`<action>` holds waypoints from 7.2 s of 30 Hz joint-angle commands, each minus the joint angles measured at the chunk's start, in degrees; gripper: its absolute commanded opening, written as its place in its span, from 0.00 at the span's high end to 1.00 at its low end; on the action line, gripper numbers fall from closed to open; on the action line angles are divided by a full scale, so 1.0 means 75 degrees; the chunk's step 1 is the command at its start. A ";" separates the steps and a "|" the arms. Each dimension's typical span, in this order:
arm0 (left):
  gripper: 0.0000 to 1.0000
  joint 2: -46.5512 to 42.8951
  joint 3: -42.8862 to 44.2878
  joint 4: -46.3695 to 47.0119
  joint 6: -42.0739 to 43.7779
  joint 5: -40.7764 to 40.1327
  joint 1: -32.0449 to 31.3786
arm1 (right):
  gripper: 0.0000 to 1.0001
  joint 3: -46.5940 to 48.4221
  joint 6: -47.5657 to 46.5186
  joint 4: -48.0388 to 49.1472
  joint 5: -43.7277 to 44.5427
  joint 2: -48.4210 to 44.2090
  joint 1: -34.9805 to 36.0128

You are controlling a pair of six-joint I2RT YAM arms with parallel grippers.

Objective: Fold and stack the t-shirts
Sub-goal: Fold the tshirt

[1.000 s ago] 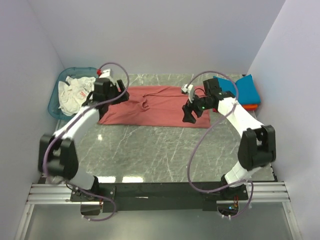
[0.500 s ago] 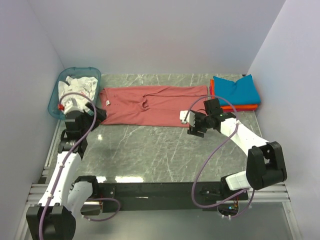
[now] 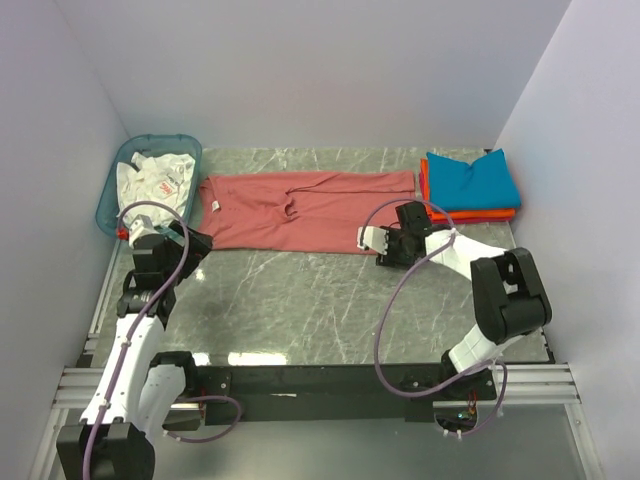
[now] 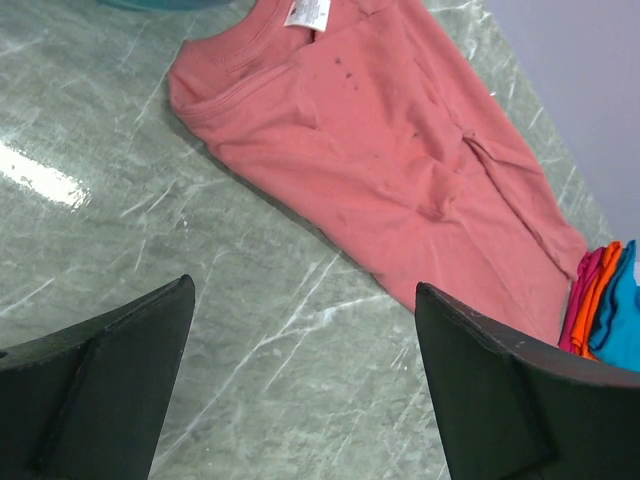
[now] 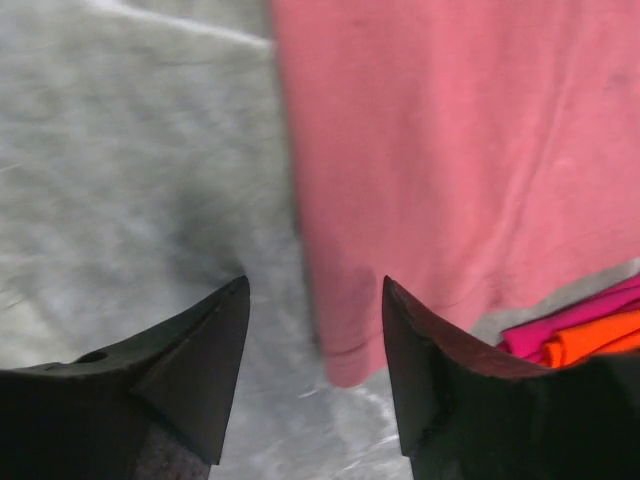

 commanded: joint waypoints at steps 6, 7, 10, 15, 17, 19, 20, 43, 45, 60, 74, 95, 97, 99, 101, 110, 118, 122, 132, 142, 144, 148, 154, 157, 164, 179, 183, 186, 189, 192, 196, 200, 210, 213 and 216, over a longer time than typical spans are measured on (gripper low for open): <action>0.03 -0.0269 -0.0097 0.0128 -0.0129 -0.0142 0.0035 | 0.50 0.0212 0.0126 0.0750 0.0730 0.0588 0.0077; 0.03 -0.0269 -0.0097 0.0129 -0.0141 -0.0142 0.0036 | 0.54 0.0212 0.0126 0.0785 0.0741 0.0611 0.0077; 0.03 -0.0246 -0.0109 0.0187 -0.0141 -0.0060 0.0047 | 0.63 0.0165 0.0091 0.0762 0.0730 0.0565 0.0077; 0.03 -0.0141 -0.0168 0.0292 -0.0187 0.0162 0.0059 | 0.87 0.0154 -0.0061 0.0399 0.0531 0.0483 0.0066; 0.03 -0.0140 -0.0214 0.0281 -0.0211 0.0221 0.0082 | 0.95 0.0107 -0.0132 0.0259 0.0390 0.0366 0.0077; 0.04 -0.0198 -0.0273 0.0304 -0.0223 0.0303 0.0094 | 0.99 0.0048 -0.0261 0.0048 0.0215 0.0156 0.0077; 0.04 -0.0199 -0.0285 0.0316 -0.0223 0.0338 0.0094 | 1.00 0.0002 -0.0296 -0.0034 0.0167 0.0061 0.0066; 0.20 0.1395 -0.1269 0.2496 -0.1336 0.1968 0.0048 | 0.59 -0.2202 -0.1891 -0.4629 -0.1119 -0.5094 0.0101; 0.20 0.1348 -0.1258 0.2228 -0.1278 0.1839 -0.0011 | 0.44 -0.1840 -0.1528 -0.4652 -0.1402 -0.5201 0.0089; 0.41 0.3244 -0.0578 0.2249 -0.1640 0.0329 -0.0866 | 0.42 0.1371 0.3535 -0.2040 -0.4356 -0.2812 0.0054; 0.64 0.5519 0.0979 0.2086 -0.1266 -0.0892 -0.0914 | 0.41 0.1442 0.3442 -0.2062 -0.4392 -0.2448 0.0054; 0.96 1.0194 0.7892 -0.0514 0.0550 -0.0951 -0.0726 | 0.42 0.2520 0.5105 -0.1372 -0.3104 -0.1053 0.0065; 0.96 1.0721 0.8701 -0.0796 0.0586 -0.0916 -0.0715 | 0.42 0.2707 0.5421 -0.1231 -0.2881 -0.0831 0.0054; 0.96 1.1130 0.9323 -0.0914 0.0621 -0.0904 -0.0703 | 0.42 0.2860 0.5504 -0.1172 -0.2600 -0.0655 0.0066; 0.95 1.1320 0.9756 -0.1055 0.0609 -0.0892 -0.0668 | 0.42 0.2954 0.5470 -0.1265 -0.2610 -0.0538 0.0065; 0.73 1.1218 1.0416 -0.0997 0.1159 -0.0366 -0.0422 | 0.42 0.2674 0.3619 -0.2426 -0.2437 -0.0723 0.1048; 0.25 0.8452 0.8529 0.0304 0.1781 0.0607 -0.0398 | 0.41 0.1116 0.4600 -0.1606 -0.0152 -0.1123 0.3204; 0.21 0.6394 0.7512 0.0410 0.1770 0.0350 -0.0386 | 0.41 0.0611 0.5211 -0.1255 0.0915 -0.1007 0.4166; 0.14 0.1644 0.3901 0.0270 0.1617 0.0806 0.0200 | 0.41 -0.0116 0.5657 -0.1149 0.1069 -0.0854 0.4893; 0.14 -0.0678 0.2166 -0.0574 0.1336 0.1298 0.0211 | 0.65 -0.0467 0.5985 -0.1019 0.1678 -0.0069 0.5128; 0.14 -0.0948 0.2106 -0.0691 0.1324 0.1357 0.0211 | 0.72 -0.0444 0.6032 -0.1089 0.1761 0.0002 0.5140; 0.14 -0.1265 0.1977 -0.0902 0.1313 0.1498 0.0211 | 1.00 -0.0421 0.6009 -0.1219 0.1609 0.0025 0.5198; 0.14 -0.1722 0.1720 -0.1020 0.1219 0.2060 0.0200 | 1.00 -0.0222 0.5856 -0.1523 0.0241 -0.0162 0.5898; 0.14 -0.1956 0.1579 -0.1055 0.1184 0.2236 0.0200 | 1.00 0.0326 0.5751 -0.1582 -0.0183 0.0140 0.6590; 0.14 -0.2144 0.1497 -0.1266 0.1254 0.2646 0.0211 | 0.66 0.1897 0.5529 -0.2504 -0.1039 0.1396 0.6992; 0.14 -0.1489 0.0313 0.0316 0.0679 0.4334 0.0188 | 0.28 -0.1473 0.0334 -0.4229 -0.1215 -0.4566 0.1898; 0.14 -0.1324 0.0407 0.0164 0.0867 0.4369 0.0188 | 0.33 -0.2131 -0.0857 -0.4477 -0.1240 -0.5166 0.0548; 0.14 -0.1382 0.0278 0.0199 0.0821 0.4451 0.0188 | 0.43 -0.2296 -0.1303 -0.4290 -0.1181 -0.4874 -0.0260; 0.14 -0.1453 0.0173 0.0152 0.0808 0.4487 0.0200 | 0.55 -0.2214 -0.1550 -0.4125 -0.1309 -0.4150 -0.0754; 0.14 -0.1500 0.0137 0.0070 0.0855 0.4498 0.0200 | 0.56 -0.2097 -0.1667 -0.3973 -0.1462 -0.3796 -0.0860; 0.14 -0.1546 0.0125 -0.0012 0.0902 0.4545 0.0188 | 0.56 -0.1933 -0.1738 -0.3856 -0.1743 -0.3678 -0.0884; 0.14 -0.1488 0.0125 0.0035 0.0902 0.4592 0.0200 | 0.56 -0.1710 -0.1749 -0.3972 -0.2047 -0.3654 -0.0895; 0.14 -0.1453 0.0078 0.0093 0.0879 0.4674 0.0211 | 0.60 -0.1417 -0.1667 -0.3785 -0.2353 -0.2835 -0.0895; 0.14 -0.1453 0.0078 0.0105 0.0891 0.4686 0.0200 | 0.60 -0.1429 -0.1644 -0.3633 -0.2294 -0.2671 -0.0884; 0.14 -0.1441 0.0067 0.0128 0.0891 0.4709 0.0188 | 0.60 -0.1393 -0.1562 -0.3504 -0.2306 -0.2553 -0.0884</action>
